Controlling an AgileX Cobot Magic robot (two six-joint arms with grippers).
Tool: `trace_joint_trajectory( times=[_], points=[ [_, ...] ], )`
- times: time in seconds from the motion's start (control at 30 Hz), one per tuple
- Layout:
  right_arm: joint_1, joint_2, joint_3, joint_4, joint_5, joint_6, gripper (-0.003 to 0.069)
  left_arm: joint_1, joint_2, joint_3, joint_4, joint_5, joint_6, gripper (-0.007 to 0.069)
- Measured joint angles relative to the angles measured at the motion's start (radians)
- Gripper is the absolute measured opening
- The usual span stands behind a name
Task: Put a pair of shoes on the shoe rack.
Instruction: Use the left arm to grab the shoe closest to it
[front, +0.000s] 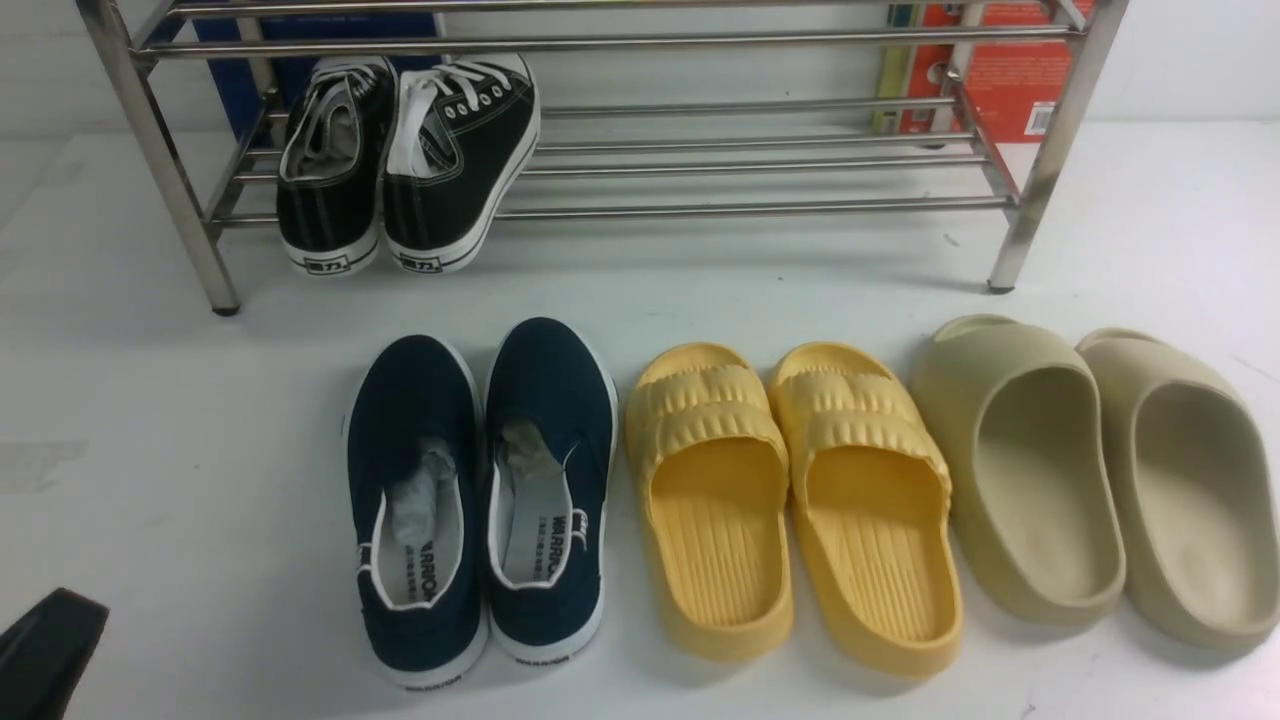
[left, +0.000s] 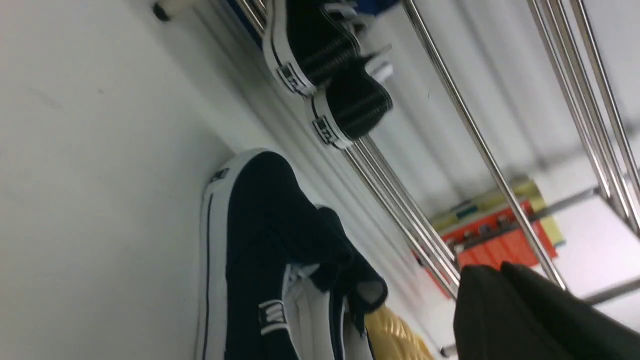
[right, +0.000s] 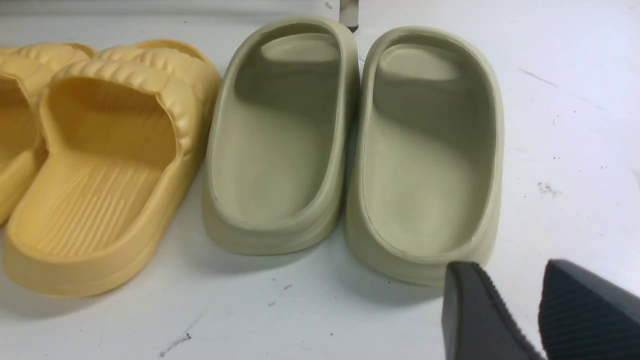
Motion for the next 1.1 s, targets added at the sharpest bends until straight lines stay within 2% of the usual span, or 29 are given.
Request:
trace_joint_trajectory(
  times=[0.1, 0.17, 0.2, 0.27, 0.43, 0.57, 0.73, 0.8, 0.83, 0.9, 1.0, 1.1],
  points=[
    [0.000, 0.000, 0.000, 0.000, 0.000, 0.000, 0.0239, 0.000, 0.150, -0.169, 0.031, 0.174, 0.111, -0.0013],
    [0.000, 0.000, 0.000, 0.000, 0.000, 0.000, 0.0239, 0.000, 0.274, -0.271, 0.058, 0.298, 0.173, -0.0013],
    [0.000, 0.000, 0.000, 0.000, 0.000, 0.000, 0.0239, 0.000, 0.288, -0.282, 0.058, 0.312, 0.179, -0.0013],
    [0.000, 0.000, 0.000, 0.000, 0.000, 0.000, 0.0239, 0.000, 0.490, -0.418, 0.083, 0.483, 0.271, -0.0013],
    [0.000, 0.000, 0.000, 0.000, 0.000, 0.000, 0.0239, -0.032, 0.722, -0.543, 0.105, 0.589, 0.360, -0.0013],
    [0.000, 0.000, 0.000, 0.000, 0.000, 0.000, 0.0239, -0.163, 0.919, -0.616, 0.185, 0.583, 0.368, -0.0013],
    [0.000, 0.000, 0.000, 0.000, 0.000, 0.000, 0.0239, -0.375, 1.070, -0.683, 0.309, 0.542, 0.170, -0.0013],
    [0.000, 0.000, 0.000, 0.000, 0.000, 0.000, 0.0239, -0.439, 1.105, -0.697, 0.361, 0.522, 0.100, -0.0013],
    [0.000, 0.000, 0.000, 0.000, 0.000, 0.000, 0.0239, -0.439, 1.105, -0.698, 0.368, 0.520, 0.091, -0.0013],
    [0.000, 0.000, 0.000, 0.000, 0.000, 0.000, 0.0239, -0.506, 1.156, -0.709, 0.447, 0.493, -0.003, -0.0013],
    [0.000, 0.000, 0.000, 0.000, 0.000, 0.000, 0.0239, -0.521, 1.213, -0.718, 0.534, 0.480, -0.110, -0.0013],
    [0.000, 0.000, 0.000, 0.000, 0.000, 0.000, 0.0239, -0.488, 1.288, -0.736, 0.621, 0.475, -0.194, -0.0013]
  ],
)
